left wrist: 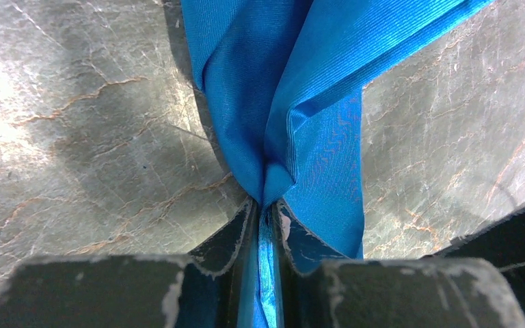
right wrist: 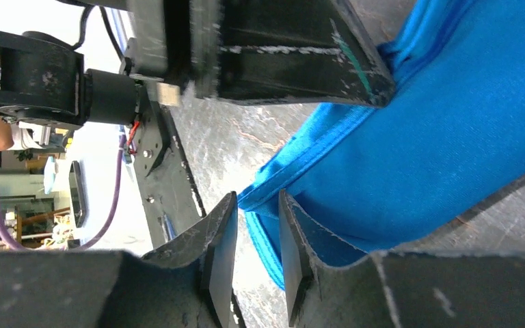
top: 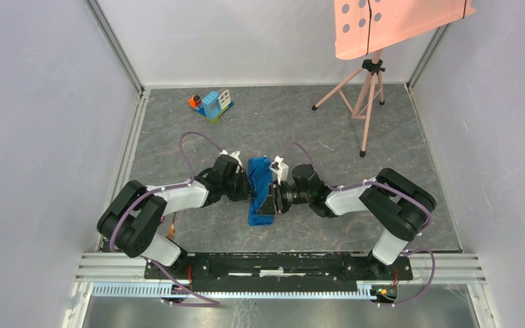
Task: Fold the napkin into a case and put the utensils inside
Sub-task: Fold the 2/3-rectangle-folded napkin at the center of the board.
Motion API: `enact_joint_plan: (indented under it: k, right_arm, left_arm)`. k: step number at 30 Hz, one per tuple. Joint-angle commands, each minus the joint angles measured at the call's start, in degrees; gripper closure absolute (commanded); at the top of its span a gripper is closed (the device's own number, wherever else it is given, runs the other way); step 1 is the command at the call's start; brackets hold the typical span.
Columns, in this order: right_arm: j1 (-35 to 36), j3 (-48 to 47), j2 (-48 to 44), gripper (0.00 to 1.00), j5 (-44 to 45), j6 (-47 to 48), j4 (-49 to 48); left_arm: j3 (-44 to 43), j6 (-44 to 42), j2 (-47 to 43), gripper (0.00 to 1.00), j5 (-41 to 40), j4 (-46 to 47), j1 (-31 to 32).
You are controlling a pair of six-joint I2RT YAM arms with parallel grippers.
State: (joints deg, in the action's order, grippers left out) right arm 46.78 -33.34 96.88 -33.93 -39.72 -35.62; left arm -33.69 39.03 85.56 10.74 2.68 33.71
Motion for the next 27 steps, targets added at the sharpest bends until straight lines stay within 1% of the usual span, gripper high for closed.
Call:
enact_joint_plan:
  k: [1, 3, 7, 11, 13, 15, 19, 23, 27]
  right_arm:
    - [0.1, 1.2, 3.7, 0.68, 0.9, 0.3, -2.1]
    - [0.1, 2.0, 5.4, 0.71, 0.8, -0.8, -4.5]
    - [0.0, 2.6, 5.6, 0.73, 1.8, -0.9, -5.2]
    - [-0.2, 2.5, 5.7, 0.76, 3.0, -0.6, -4.5]
    - [-0.2, 2.6, 6.0, 0.77, 3.2, -1.0, -4.8]
    - [-0.2, 2.8, 6.2, 0.79, 3.3, -1.5, -5.6]
    - [-0.3, 3.0, 6.1, 0.81, 3.4, -2.0, -6.1]
    - [-0.3, 3.2, 5.5, 0.82, 3.8, -2.1, -5.9]
    - [-0.3, 3.4, 5.5, 0.84, 3.9, -2.6, -6.7]
  left_arm:
    - [1.6, 0.6, -0.3, 0.81, -0.6, -3.8, 0.0]
    - [1.3, 0.5, -1.6, 0.78, 0.2, -4.6, -0.1]
    - [-1.3, -0.7, -5.8, 0.64, 2.2, -9.2, -0.2]
    - [-4.2, -0.7, -11.5, 0.60, 2.6, -12.9, -0.2]
    - [-5.8, -0.6, -12.5, 0.65, 3.4, -13.3, -0.1]
    - [-7.2, -0.1, -11.5, 0.71, 5.0, -11.7, -0.1]
    - [-10.8, -0.3, -4.8, 0.81, 7.2, -9.6, -0.1]
    - [-13.1, 0.2, 1.4, 0.86, 8.4, -5.1, -0.1]
    - [-14.0, 0.3, 5.4, 0.92, 4.8, 1.9, 0.0]
